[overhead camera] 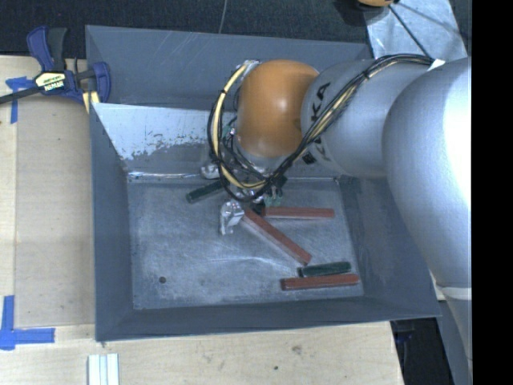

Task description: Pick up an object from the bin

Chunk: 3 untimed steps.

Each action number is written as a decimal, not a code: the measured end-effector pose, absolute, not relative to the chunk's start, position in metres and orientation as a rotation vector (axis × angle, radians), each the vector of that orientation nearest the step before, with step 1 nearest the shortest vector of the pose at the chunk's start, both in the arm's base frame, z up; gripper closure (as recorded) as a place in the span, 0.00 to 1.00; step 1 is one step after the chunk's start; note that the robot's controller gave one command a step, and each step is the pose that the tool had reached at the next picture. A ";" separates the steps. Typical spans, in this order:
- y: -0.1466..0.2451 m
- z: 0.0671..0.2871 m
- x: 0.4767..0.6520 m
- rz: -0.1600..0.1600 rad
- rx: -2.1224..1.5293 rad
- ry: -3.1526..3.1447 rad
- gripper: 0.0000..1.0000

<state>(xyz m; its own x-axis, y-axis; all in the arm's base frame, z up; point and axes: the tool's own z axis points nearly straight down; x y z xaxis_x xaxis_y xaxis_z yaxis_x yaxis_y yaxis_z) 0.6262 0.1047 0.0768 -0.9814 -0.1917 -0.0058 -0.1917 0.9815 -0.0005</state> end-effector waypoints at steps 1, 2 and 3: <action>0.106 0.084 0.628 0.003 -0.302 3.115 1.00; 0.106 0.084 0.628 0.003 -0.302 3.115 1.00; 0.106 0.086 0.627 0.003 -0.302 3.118 1.00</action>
Offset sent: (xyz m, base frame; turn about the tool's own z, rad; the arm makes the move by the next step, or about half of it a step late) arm 0.0000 0.0000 0.0000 0.0000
